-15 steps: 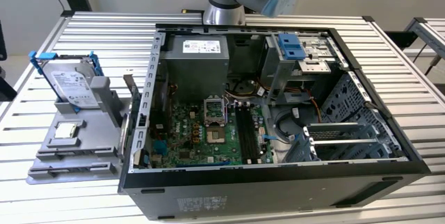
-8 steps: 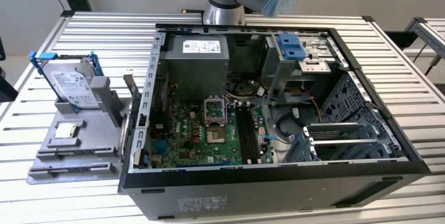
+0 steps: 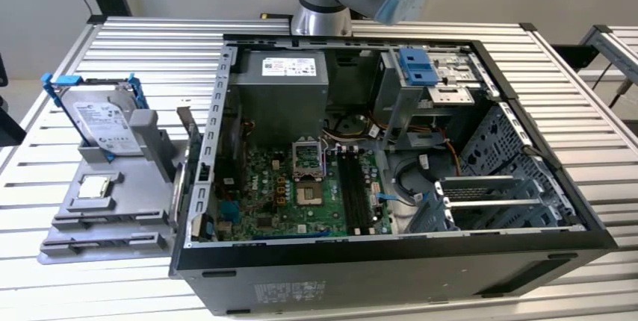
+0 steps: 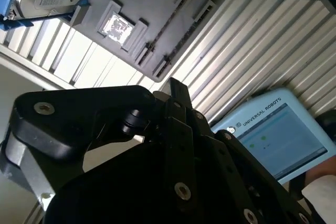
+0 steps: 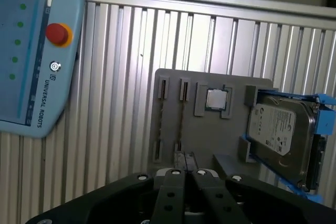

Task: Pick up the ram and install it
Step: 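Pick up the ram and move it above insertion slot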

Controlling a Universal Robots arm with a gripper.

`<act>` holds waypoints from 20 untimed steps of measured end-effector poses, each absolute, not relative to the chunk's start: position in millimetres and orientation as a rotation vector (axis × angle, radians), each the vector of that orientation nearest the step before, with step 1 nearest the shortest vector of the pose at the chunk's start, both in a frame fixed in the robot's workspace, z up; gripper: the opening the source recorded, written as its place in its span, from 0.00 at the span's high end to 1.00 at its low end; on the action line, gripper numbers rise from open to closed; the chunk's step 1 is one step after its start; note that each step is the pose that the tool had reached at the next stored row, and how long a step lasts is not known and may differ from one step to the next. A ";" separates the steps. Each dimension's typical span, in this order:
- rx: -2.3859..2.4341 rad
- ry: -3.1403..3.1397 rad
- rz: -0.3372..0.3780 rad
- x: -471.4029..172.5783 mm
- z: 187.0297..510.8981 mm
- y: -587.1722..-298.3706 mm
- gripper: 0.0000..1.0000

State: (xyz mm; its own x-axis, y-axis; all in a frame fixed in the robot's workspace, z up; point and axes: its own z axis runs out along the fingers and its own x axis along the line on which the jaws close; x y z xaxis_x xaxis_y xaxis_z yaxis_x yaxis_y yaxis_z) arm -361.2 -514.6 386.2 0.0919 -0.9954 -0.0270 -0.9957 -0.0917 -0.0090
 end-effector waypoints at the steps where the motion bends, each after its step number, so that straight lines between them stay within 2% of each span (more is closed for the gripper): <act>1: -2.304 2.099 0.021 -361.2 386.2 -514.6 1.00; 20: -2.262 2.142 0.019 -361.1 380.8 -514.5 1.00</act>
